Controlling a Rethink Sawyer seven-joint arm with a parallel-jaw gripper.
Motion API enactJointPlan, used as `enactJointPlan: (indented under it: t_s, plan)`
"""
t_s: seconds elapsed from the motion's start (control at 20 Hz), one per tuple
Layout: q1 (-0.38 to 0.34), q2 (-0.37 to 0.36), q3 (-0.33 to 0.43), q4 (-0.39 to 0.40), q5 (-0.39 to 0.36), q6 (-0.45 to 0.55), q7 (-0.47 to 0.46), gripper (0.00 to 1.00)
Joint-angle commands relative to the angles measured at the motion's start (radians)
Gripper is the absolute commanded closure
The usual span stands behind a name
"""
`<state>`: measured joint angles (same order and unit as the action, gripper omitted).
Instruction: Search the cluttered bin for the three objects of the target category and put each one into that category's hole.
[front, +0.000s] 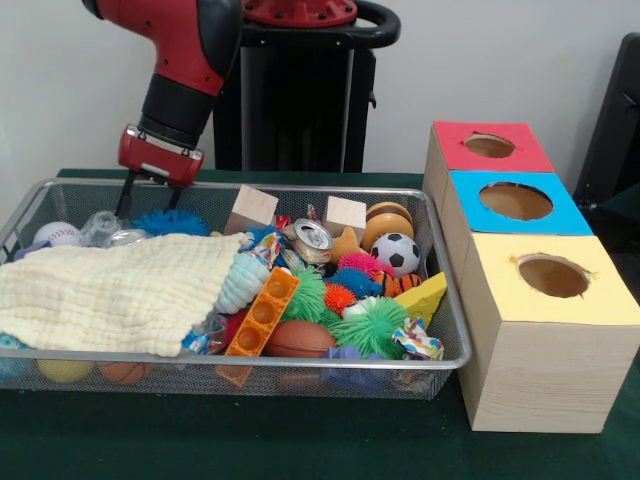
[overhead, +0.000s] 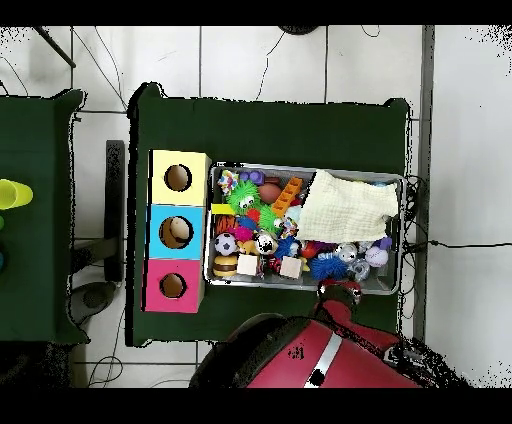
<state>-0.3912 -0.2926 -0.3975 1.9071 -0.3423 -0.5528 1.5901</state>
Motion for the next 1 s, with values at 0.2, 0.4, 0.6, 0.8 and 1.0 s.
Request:
enactJointPlan:
  t_s: [0.2, 0.4, 0.6, 0.8, 1.0]
  plan:
    - [-0.075, -0.053, 0.119, -0.154, -0.050, 0.202, 0.103, 0.00]
    - [-0.191, -0.136, 0.268, -0.133, -0.146, 0.345, 0.091, 0.00]
    - [-0.288, -0.159, 0.387, -0.110, -0.181, 0.423, 0.079, 0.00]
    - [-0.328, -0.158, 0.434, -0.090, -0.187, 0.435, 0.082, 0.00]
    - [-0.390, -0.154, 0.511, -0.075, -0.197, 0.459, 0.082, 0.00]
